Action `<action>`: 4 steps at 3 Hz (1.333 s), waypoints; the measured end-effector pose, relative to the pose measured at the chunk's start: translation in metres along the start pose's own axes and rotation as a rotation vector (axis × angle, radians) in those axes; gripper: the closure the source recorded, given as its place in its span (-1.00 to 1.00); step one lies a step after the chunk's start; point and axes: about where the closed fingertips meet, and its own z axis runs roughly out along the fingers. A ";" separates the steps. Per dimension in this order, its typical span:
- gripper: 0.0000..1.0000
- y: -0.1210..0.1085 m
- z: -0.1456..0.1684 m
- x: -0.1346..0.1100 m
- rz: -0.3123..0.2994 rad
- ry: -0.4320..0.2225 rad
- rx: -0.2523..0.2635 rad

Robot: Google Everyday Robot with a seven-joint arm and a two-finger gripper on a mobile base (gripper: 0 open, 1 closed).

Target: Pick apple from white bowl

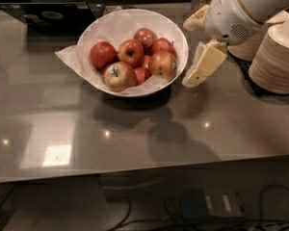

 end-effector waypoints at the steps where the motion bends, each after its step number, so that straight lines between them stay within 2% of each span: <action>1: -0.18 -0.008 0.009 -0.006 0.008 -0.040 -0.007; 2: -0.24 -0.012 0.016 -0.012 0.010 -0.067 -0.018; 4: -0.50 -0.019 0.037 -0.023 0.005 -0.129 -0.057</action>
Offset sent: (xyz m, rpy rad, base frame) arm 0.0260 0.0215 -0.0056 0.0987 0.0212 0.0304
